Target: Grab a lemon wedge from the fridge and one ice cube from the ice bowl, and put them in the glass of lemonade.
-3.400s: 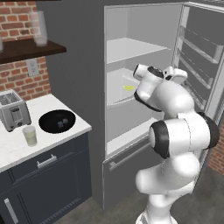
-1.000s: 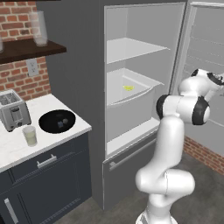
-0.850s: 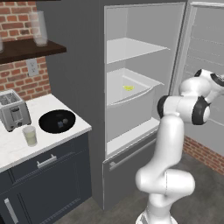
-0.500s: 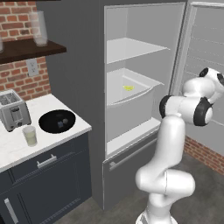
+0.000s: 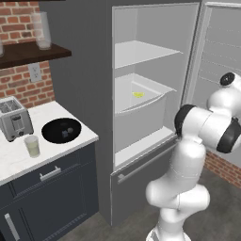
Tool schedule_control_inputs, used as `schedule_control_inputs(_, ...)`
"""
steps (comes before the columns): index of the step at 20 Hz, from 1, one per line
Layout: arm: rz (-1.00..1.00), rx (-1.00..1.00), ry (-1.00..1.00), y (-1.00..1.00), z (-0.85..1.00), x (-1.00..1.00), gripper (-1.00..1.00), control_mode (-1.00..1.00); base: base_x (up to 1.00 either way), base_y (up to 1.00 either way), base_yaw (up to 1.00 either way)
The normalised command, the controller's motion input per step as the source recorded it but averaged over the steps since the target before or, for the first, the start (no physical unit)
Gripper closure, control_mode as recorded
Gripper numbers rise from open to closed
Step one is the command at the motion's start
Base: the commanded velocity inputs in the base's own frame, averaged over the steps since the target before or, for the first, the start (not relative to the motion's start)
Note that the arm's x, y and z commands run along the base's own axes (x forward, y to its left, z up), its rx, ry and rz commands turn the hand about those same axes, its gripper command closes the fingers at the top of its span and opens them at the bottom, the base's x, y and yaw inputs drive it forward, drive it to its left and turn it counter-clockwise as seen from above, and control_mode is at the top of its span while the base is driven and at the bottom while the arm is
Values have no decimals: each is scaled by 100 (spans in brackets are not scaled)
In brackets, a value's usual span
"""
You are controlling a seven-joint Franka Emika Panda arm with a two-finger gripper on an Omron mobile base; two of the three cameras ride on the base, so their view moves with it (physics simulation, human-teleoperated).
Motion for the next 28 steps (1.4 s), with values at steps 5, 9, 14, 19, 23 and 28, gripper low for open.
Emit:
schedule_control_inputs(5,26,9,-8,89,9,-33,-100,-100,0,0,0)
schedule_control_inputs(9,34,15,-5,100,2,-6,-100,-100,0,0,0)
schedule_control_inputs(14,45,16,0,97,10,-7,-100,-100,0,0,0)
schedule_control_inputs(19,52,17,0,97,11,0,-100,-100,0,0,0)
schedule_control_inputs(23,56,18,0,80,26,-5,-100,-100,0,0,0)
schedule_control_inputs(28,35,5,10,37,79,-54,-100,-100,0,0,0)
